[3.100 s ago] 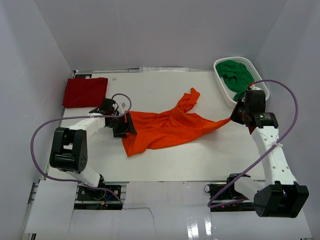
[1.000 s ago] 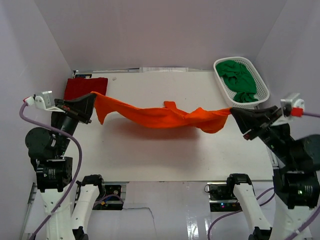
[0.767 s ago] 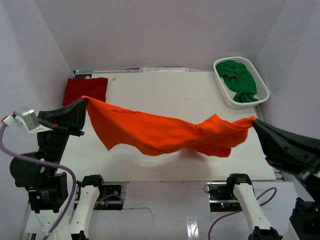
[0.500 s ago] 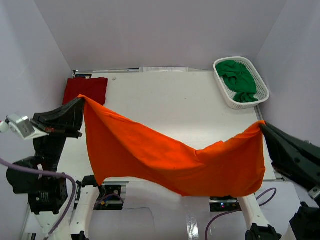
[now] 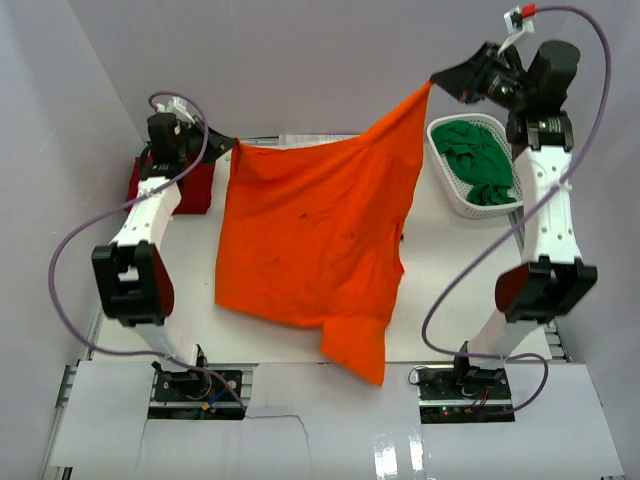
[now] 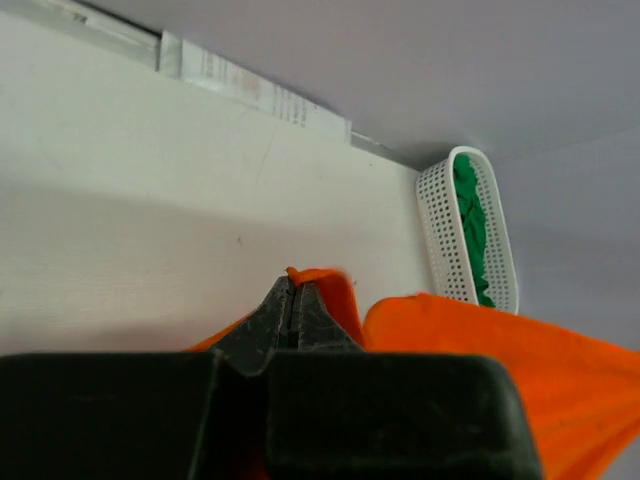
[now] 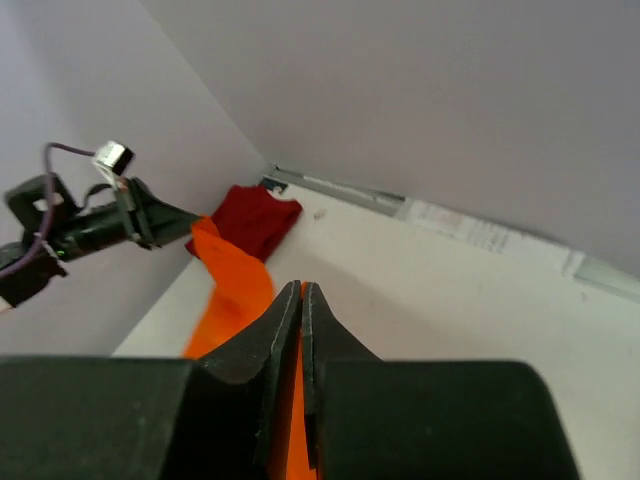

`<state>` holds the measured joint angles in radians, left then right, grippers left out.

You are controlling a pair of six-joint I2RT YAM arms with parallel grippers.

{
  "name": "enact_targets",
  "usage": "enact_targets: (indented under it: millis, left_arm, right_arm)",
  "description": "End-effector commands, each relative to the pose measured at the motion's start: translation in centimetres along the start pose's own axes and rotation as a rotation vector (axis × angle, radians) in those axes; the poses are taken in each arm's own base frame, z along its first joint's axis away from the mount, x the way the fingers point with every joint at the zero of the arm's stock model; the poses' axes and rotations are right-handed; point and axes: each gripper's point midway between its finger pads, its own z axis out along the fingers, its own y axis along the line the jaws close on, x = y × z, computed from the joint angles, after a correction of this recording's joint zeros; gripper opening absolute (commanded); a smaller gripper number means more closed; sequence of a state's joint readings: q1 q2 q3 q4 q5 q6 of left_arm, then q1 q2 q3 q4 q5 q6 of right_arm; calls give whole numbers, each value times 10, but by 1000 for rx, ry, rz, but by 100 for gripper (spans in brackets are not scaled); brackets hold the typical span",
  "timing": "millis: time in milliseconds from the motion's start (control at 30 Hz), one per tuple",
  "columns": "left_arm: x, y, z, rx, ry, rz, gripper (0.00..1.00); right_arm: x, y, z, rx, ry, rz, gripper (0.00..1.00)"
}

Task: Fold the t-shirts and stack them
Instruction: Flatten out the tshirt

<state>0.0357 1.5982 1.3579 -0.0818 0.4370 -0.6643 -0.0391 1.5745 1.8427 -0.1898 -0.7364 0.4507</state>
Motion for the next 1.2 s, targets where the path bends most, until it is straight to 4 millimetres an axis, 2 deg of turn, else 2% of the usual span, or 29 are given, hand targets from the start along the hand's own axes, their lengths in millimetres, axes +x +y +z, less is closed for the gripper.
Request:
enact_targets:
  millis: [0,33,67,100,133,167,200,233,267,300,333,367,400,433,467,500,533,567,600,667,700,733,767,800,833,867,933,1067,1167]
  left_arm:
    - [-66,-69,15,210,-79,21,0]
    - [-73,-78,21,251,-76,16,0]
    - [-89,-97,19,323,-105,34,0]
    - [-103,-126,4,437,-160,73,0]
    - [-112,-143,-10,470,-210,115,0]
    - [-118,-156,-23,478,-251,161,0]
    - [-125,-175,-50,491,-304,231,0]
    - [-123,-170,-53,468,-316,228,0]
    - [-104,-148,-41,417,-260,192,0]
    - [-86,-125,-22,381,-197,157,0]
    - [-60,-107,-9,373,-104,113,0]
    - [-36,-86,4,349,-30,66,0]
    - [23,-61,20,314,100,4,0]
    - [53,-46,25,288,163,-23,0]
    - [76,-35,25,262,201,-28,0]
    - [104,-26,24,227,260,-45,0]
    - [138,-5,15,167,325,-75,0]
    - [161,8,6,120,390,-111,0]
    - [195,22,-6,82,464,-142,0]
    - [232,40,-25,0,567,-179,0]
    - [247,45,-32,-12,607,-203,0]
    - [269,57,-45,-50,663,-247,0]
    - [283,65,-54,-96,709,-292,0]
    - [289,69,-59,-113,726,-308,0]
    - [295,73,-65,-132,747,-325,0]
    - [297,74,-73,-155,768,-318,0]
    - [288,81,-77,-221,744,-266,0]
    - [251,74,-97,-255,671,-194,0]
    - [245,71,-112,-256,665,-187,0]
  right_arm:
    - [-91,73,-3,-239,-149,-169,8]
    - [-88,55,18,-274,-118,-86,8]
    - [-116,98,-2,-382,-158,-186,8]
    - [-128,111,-8,-437,-199,-251,8]
    - [-133,112,-16,-435,-205,-247,8]
    - [-129,119,-26,-452,-185,-278,8]
    - [-99,79,-9,-402,-120,-180,8]
    - [-100,101,-32,-376,-166,-271,8]
    - [-88,81,-29,-306,-184,-212,8]
    - [-35,35,-16,-249,-97,-58,8]
    - [-19,36,-21,-263,-87,-45,8]
    - [5,23,-19,-231,-60,28,8]
    - [67,-10,-16,-163,14,166,8]
    - [86,-3,-27,-150,33,185,8]
    - [110,-18,-32,-70,49,202,8]
    - [136,-29,-40,-7,78,242,8]
    - [178,-34,-55,46,127,297,8]
    - [208,-41,-65,108,178,354,8]
    - [228,-38,-74,124,211,379,8]
    - [298,-45,-100,223,367,518,8]
    - [314,-46,-109,250,405,508,8]
    - [342,-45,-121,270,458,542,8]
    - [361,-46,-133,314,503,574,8]
    - [369,-44,-142,331,520,559,8]
    - [387,-43,-153,366,554,581,8]
    - [391,-42,-159,381,563,581,8]
    - [394,-35,-171,415,573,570,8]
    - [387,-26,-190,481,566,524,8]
    - [396,-19,-206,517,613,520,8]
